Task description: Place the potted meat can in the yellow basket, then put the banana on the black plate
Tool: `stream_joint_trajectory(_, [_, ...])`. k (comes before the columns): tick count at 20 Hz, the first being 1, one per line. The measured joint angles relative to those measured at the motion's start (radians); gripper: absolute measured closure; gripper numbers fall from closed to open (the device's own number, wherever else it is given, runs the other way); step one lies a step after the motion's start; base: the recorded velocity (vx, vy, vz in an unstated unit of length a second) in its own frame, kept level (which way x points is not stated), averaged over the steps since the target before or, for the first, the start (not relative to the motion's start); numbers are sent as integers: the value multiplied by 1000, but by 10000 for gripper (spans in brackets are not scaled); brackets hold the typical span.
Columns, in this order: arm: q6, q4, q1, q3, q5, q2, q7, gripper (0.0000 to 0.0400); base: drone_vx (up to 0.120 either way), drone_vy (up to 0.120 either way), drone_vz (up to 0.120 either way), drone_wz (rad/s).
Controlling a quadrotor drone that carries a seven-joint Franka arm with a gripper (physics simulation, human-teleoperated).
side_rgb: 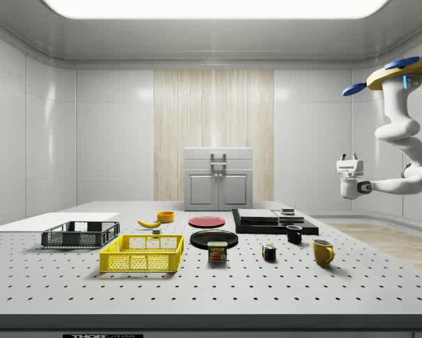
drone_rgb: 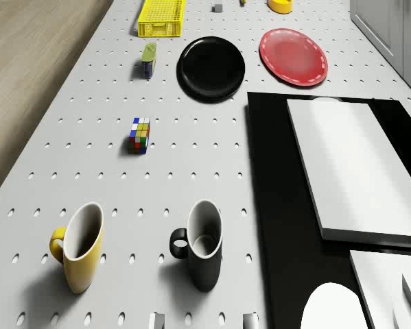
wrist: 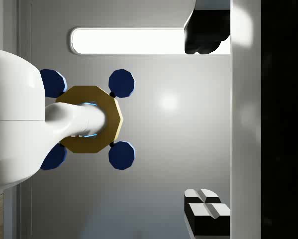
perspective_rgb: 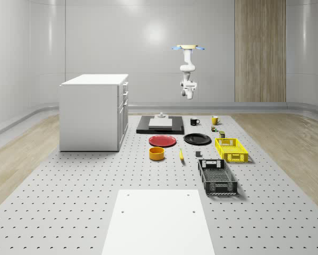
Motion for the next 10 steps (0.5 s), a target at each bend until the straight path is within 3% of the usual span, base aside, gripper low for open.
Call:
stream_joint_trajectory(5, [-84,106,-2,1,1,19,-1,0,0,0,0,0])
stream_joint_trajectory(7, [-111,149,-3,2,1,33,-2,0,20,100,0,0])
stream_joint_trajectory(10, [-145,206,-4,2,2,53,-2,0,120,120,0,0])
